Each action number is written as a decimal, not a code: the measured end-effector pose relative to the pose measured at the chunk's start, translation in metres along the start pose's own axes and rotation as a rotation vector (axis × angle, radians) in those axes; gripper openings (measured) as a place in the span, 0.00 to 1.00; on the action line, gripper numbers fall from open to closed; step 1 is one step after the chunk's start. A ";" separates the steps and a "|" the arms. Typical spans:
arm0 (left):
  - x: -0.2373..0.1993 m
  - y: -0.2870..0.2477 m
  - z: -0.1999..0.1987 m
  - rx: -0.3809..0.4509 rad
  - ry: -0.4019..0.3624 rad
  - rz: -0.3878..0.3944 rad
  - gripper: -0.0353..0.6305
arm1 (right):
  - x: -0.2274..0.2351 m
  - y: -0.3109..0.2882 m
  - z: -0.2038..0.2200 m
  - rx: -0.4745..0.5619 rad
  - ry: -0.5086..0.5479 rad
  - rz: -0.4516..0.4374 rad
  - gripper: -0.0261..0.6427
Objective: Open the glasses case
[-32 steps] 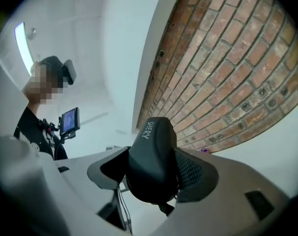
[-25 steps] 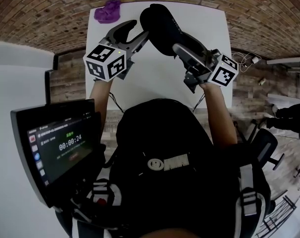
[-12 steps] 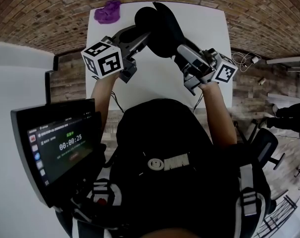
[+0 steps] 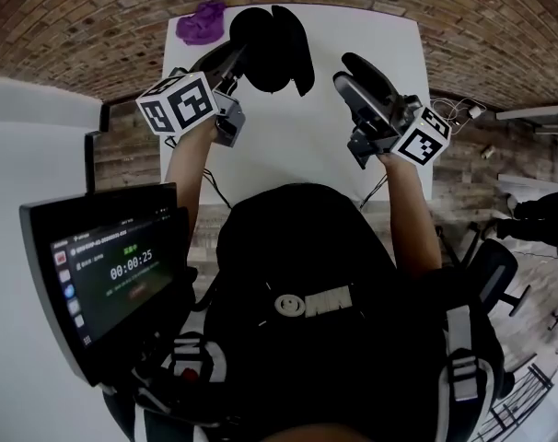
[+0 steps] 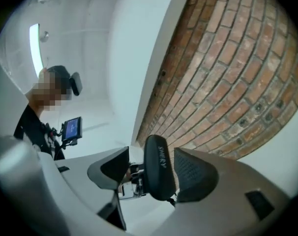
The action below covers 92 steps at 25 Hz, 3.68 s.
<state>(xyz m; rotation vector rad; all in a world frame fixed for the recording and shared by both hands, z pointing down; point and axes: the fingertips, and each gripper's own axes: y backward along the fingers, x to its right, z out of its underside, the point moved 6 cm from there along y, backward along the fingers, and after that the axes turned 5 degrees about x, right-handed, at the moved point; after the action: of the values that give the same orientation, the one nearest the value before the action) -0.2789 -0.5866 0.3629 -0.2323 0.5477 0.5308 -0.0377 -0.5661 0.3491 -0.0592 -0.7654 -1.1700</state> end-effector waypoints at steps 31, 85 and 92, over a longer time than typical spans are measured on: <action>0.024 -0.011 0.019 -0.066 -0.348 0.038 0.20 | 0.041 -0.007 0.021 -0.499 0.668 0.629 0.12; 0.154 0.093 0.090 0.042 -0.494 0.019 0.06 | -0.128 0.077 0.044 -0.084 0.782 0.455 0.04; 0.200 0.117 0.114 0.024 -0.605 0.010 0.06 | -0.171 0.109 0.057 -0.215 1.026 0.498 0.04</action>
<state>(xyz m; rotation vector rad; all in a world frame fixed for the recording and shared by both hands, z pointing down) -0.1469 -0.3653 0.3395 -0.0379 -0.0327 0.5716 -0.0043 -0.3584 0.3314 0.1588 0.2810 -0.6528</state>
